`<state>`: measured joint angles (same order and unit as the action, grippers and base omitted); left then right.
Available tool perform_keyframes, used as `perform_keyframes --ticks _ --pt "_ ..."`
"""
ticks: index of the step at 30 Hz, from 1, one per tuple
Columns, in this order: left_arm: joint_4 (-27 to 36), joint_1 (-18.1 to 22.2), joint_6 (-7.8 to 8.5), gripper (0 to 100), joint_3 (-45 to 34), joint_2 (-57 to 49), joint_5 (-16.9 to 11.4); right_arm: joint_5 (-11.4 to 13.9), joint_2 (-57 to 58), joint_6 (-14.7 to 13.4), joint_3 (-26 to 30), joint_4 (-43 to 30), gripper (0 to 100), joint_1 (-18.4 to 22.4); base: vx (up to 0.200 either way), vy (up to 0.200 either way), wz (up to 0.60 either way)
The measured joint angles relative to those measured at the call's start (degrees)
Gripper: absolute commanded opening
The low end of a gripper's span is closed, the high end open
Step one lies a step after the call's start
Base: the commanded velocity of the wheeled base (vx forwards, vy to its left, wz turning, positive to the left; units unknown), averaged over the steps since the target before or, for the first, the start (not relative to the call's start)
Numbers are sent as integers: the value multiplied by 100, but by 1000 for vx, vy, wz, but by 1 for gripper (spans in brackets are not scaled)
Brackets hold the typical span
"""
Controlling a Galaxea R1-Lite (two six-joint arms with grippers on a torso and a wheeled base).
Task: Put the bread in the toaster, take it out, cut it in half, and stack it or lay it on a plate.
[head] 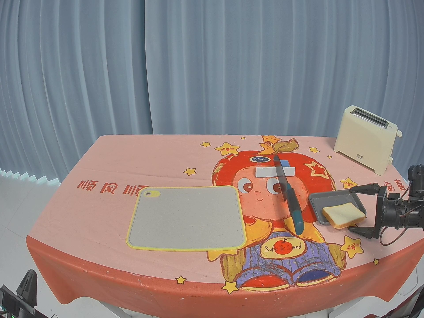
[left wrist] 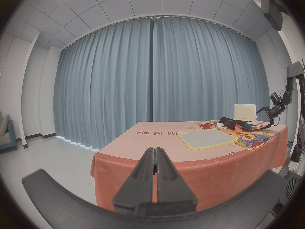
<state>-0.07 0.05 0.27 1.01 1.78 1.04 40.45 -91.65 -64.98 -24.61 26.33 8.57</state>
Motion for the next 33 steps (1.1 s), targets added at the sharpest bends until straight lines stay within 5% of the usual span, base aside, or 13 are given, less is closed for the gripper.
perform_keyframes --ticks 5,30,31,33 --pt "0 0 0 0 0 0 -2 -9 -99 -197 17 363 100 11 0 0 0" --pt "0 5 0 0 0 0 -2 -2 -479 -246 -71 413 100 171 0 0 0" --pt "0 5 0 0 0 0 0 0 -485 -246 -74 413 0 173 0 0 0" --pt "0 2 0 0 0 0 0 -11 -503 -246 -74 399 0 173 0 0 0"
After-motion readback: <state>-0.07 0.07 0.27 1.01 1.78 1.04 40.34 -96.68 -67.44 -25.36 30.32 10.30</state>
